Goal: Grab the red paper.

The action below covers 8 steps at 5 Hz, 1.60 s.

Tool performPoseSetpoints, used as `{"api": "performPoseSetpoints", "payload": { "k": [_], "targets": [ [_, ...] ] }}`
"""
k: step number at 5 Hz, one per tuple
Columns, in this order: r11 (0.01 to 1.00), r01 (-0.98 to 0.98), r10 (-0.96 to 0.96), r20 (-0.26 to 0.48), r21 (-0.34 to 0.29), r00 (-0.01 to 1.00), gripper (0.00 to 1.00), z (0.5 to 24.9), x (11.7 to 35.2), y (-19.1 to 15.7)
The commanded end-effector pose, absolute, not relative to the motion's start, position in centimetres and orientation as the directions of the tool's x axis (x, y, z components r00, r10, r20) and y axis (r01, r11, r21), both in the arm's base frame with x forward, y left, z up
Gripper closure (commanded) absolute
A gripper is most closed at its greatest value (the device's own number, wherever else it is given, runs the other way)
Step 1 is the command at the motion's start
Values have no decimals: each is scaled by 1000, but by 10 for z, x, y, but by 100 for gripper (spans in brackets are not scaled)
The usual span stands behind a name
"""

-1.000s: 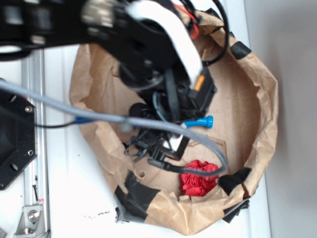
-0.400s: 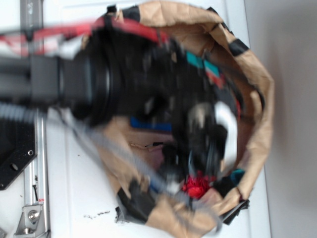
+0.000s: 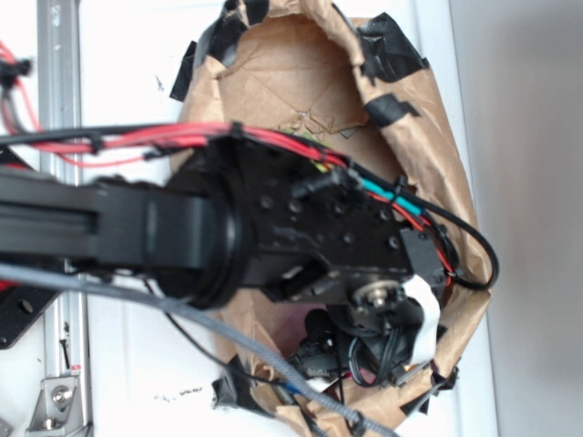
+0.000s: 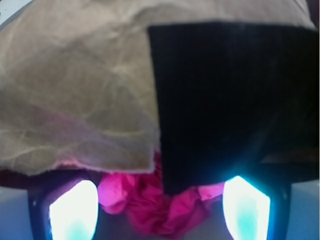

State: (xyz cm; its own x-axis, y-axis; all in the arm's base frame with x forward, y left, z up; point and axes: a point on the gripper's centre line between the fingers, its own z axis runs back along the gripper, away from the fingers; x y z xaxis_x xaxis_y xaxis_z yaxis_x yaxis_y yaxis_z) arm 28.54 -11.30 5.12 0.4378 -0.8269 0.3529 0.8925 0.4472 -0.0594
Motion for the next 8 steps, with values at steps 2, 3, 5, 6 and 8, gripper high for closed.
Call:
{"api": "performPoseSetpoints", "payload": {
  "k": [2, 3, 5, 6, 8],
  "targets": [
    [567, 823, -770, 337, -28, 542, 100, 40, 278, -125],
    [661, 749, -685, 383, -30, 620, 100, 68, 278, -99],
    [839, 544, -500, 384, -9, 776, 100, 138, 269, -35],
    [924, 382, -378, 133, -4, 916, 100, 178, 260, -25],
    [998, -66, 66, 5, -14, 998, 100, 211, 251, -22]
  ]
}}
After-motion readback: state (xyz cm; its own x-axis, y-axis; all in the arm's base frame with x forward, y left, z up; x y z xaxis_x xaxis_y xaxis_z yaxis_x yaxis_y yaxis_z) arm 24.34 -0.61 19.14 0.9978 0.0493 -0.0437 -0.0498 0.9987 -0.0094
